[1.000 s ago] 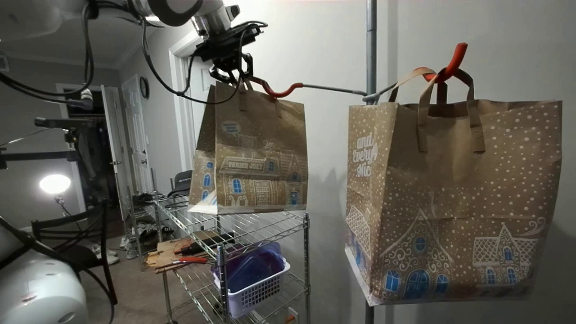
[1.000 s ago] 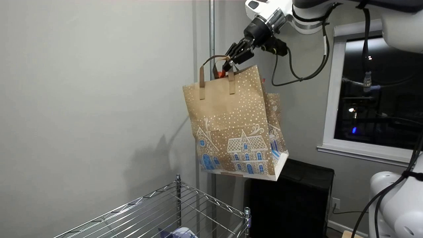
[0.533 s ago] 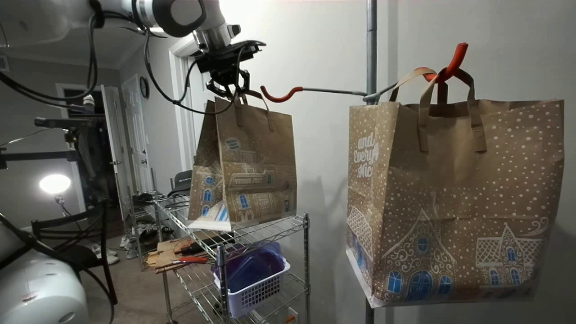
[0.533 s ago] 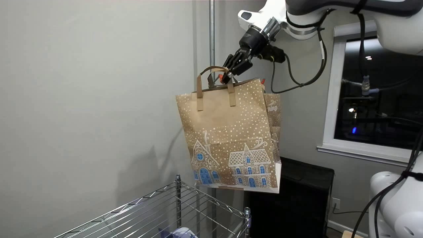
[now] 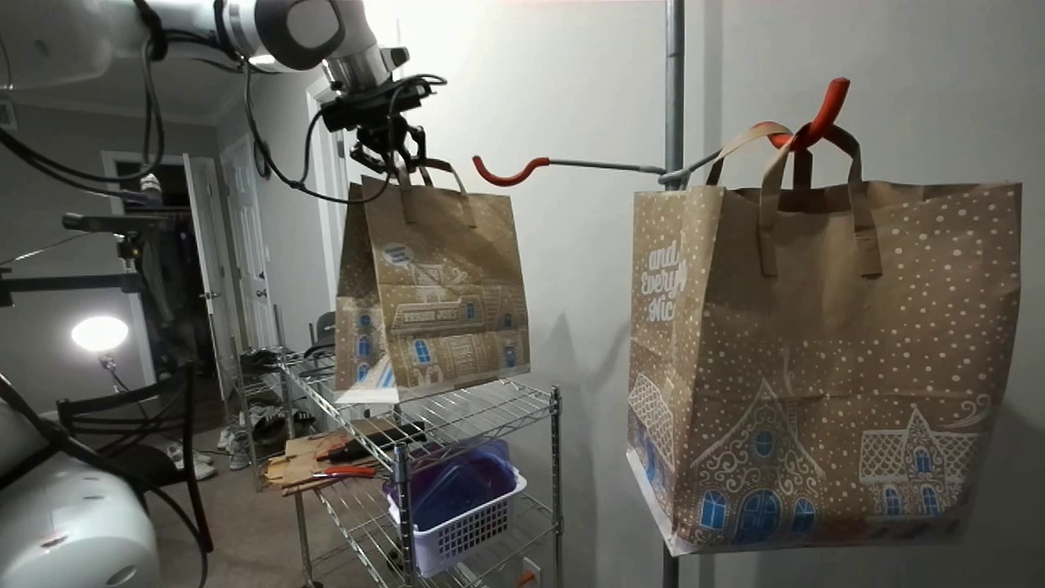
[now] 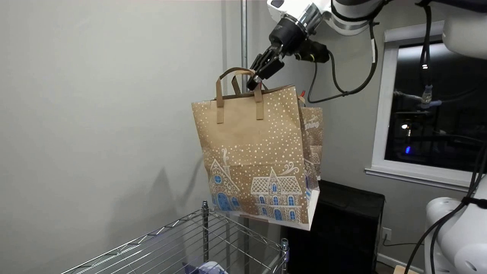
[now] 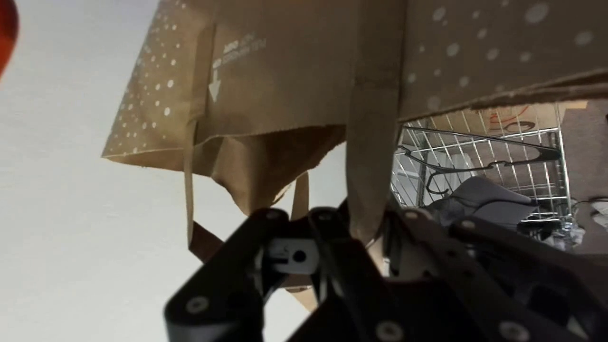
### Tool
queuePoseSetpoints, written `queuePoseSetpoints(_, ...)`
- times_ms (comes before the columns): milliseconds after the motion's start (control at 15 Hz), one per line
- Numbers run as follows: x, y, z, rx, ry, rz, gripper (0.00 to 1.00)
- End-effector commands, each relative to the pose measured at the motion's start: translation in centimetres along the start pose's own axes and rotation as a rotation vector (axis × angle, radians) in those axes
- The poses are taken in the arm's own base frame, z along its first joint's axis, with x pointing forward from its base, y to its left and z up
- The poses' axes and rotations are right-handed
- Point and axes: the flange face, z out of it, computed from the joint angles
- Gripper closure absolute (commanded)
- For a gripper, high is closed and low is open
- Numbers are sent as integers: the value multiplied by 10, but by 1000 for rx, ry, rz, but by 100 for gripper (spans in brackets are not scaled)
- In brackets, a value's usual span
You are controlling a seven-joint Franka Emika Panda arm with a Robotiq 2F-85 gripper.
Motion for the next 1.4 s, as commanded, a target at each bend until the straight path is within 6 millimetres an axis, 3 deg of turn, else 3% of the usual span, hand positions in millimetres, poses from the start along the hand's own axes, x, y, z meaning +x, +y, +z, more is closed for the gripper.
queuePoseSetpoints(0, 26, -13, 10, -87, -29, 90, 94)
queuePoseSetpoints(333, 60, -40, 30, -191, -65, 220, 94)
queuePoseSetpoints(800, 118, -116, 75, -389, -123, 198, 94)
queuePoseSetpoints(1067, 137, -131, 94, -354, -88, 187, 95)
queuePoseSetpoints(1333, 155, -134, 104, -317, 16, 162, 95)
